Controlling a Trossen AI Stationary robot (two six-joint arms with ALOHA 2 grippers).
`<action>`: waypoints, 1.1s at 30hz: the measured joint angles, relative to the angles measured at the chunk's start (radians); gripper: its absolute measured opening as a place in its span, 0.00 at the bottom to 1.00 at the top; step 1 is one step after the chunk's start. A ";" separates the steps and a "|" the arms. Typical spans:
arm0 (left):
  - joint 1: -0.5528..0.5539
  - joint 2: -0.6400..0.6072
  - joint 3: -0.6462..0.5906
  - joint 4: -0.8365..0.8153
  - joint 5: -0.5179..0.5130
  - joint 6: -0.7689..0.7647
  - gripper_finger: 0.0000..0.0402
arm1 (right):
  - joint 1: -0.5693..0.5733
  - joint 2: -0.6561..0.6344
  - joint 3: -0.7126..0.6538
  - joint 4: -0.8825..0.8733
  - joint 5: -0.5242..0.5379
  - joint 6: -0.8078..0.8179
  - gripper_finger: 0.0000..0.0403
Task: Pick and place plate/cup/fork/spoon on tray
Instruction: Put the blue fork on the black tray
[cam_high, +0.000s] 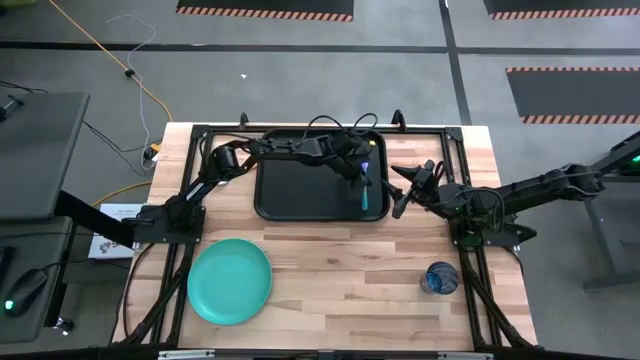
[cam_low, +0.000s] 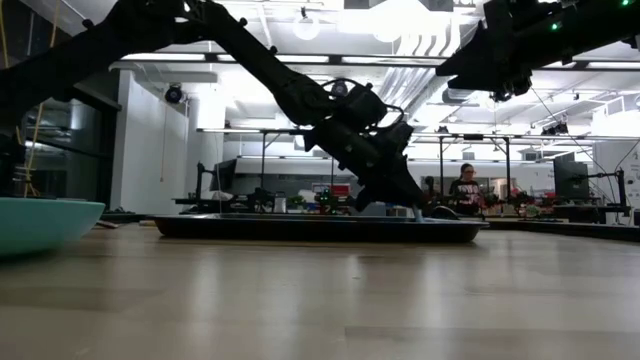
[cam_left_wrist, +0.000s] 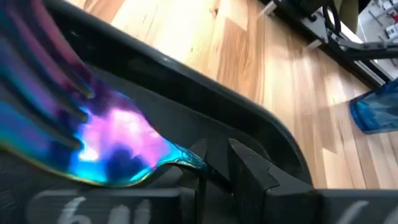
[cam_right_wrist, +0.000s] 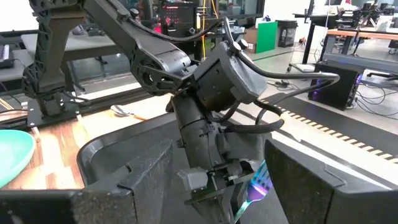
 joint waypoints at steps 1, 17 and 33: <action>0.000 0.000 0.000 -0.003 0.000 0.009 0.13 | 0.000 0.000 0.000 0.000 0.000 0.000 0.60; -0.010 0.000 -0.002 0.004 -0.153 0.061 0.30 | 0.000 0.002 0.000 0.000 0.000 0.007 0.60; -0.006 0.000 -0.002 -0.017 -0.187 0.056 0.45 | 0.000 0.002 0.000 0.000 0.001 0.007 0.60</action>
